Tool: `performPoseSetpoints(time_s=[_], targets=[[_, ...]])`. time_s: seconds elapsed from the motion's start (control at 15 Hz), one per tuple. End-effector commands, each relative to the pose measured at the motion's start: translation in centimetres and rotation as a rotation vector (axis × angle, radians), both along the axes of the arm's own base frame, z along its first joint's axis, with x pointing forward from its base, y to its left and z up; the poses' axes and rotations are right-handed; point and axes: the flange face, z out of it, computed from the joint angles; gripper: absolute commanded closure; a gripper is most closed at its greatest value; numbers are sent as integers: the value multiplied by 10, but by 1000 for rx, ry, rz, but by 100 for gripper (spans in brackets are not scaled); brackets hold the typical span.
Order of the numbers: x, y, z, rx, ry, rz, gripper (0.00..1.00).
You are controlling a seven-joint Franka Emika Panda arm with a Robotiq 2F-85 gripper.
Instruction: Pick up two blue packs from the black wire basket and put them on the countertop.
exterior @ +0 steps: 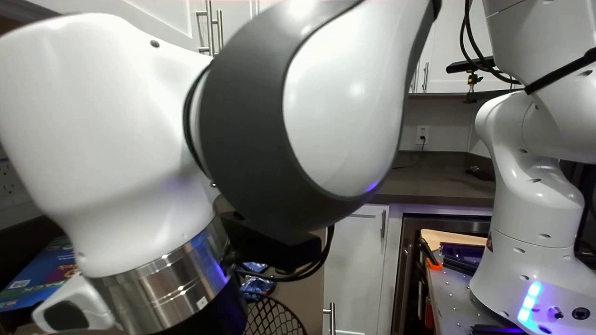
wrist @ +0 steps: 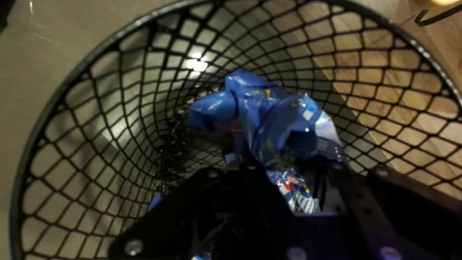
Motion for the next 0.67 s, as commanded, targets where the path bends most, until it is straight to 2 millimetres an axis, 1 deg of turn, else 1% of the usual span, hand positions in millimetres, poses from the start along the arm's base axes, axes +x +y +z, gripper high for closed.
performPoseSetpoints(time_s=[0.0,0.07,0.47,0.6], targets=[[-5,10,13,-52,-23,22,95],[-7,13,17,-55,-24,28,98],[-12,20,43,-70,-32,48,96],[-11,20,58,-63,-52,43,96]])
